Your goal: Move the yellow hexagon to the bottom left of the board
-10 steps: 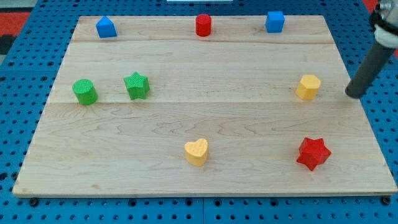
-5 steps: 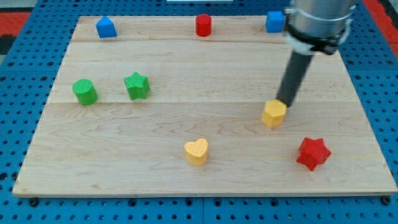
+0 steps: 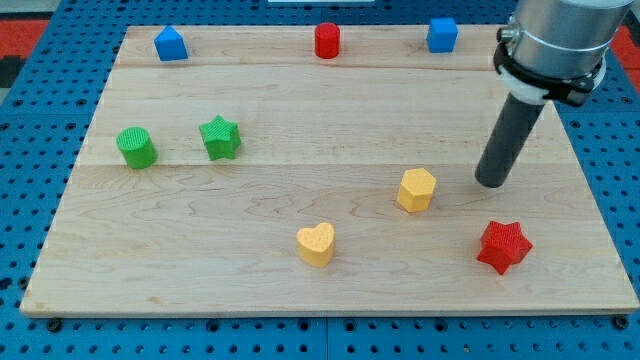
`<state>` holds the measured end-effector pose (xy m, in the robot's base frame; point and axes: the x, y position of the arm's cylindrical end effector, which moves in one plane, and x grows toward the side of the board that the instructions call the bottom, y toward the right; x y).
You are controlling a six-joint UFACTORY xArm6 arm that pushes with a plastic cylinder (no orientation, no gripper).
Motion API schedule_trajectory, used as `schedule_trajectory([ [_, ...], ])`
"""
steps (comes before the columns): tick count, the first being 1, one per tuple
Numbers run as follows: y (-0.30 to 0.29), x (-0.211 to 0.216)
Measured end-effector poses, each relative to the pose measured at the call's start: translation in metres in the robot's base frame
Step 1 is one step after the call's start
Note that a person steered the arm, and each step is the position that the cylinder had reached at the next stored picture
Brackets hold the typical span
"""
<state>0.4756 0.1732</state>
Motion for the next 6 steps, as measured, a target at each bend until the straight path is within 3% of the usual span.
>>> schedule_trajectory([
  [2, -0.135, 0.022],
  [6, -0.260, 0.022],
])
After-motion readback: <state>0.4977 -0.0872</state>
